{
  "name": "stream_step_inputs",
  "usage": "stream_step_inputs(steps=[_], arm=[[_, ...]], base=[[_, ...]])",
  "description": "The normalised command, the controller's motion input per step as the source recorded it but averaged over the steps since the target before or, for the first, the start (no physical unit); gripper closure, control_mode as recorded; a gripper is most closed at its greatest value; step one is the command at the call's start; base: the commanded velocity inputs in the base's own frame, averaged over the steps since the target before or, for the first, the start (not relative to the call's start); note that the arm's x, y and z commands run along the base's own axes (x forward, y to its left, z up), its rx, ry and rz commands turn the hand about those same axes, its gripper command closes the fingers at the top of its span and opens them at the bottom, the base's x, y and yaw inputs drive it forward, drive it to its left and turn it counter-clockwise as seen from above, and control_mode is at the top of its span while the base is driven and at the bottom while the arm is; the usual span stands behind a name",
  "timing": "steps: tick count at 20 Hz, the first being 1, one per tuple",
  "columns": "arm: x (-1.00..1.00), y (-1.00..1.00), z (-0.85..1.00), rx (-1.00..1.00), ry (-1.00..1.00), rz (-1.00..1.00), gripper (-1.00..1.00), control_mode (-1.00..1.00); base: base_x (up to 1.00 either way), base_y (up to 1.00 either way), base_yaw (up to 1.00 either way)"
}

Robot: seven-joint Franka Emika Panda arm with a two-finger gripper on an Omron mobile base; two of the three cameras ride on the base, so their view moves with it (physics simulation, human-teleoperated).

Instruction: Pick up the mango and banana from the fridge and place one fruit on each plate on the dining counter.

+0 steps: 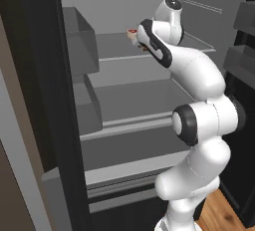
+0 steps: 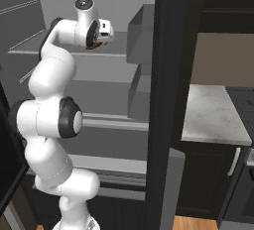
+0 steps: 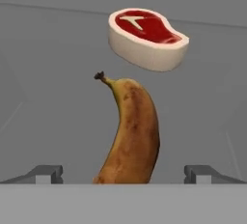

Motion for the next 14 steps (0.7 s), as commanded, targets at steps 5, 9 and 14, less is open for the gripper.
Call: stream_step_inputs(steps=[5, 9, 14], arm=[[0.25, -0.01, -0.22, 0.0, 0.07, -0.03, -1.0, -1.0], [0.17, 0.0, -0.34, 0.0, 0.09, 0.0, -1.0, -1.0], [0.0, -0.09, -0.37, 0.0, 0.11, 0.0, 1.0, -1.0]], base=[[0.0, 0.0, 0.0], [0.0, 0.0, 0.0], [0.0, 0.0, 0.0]])
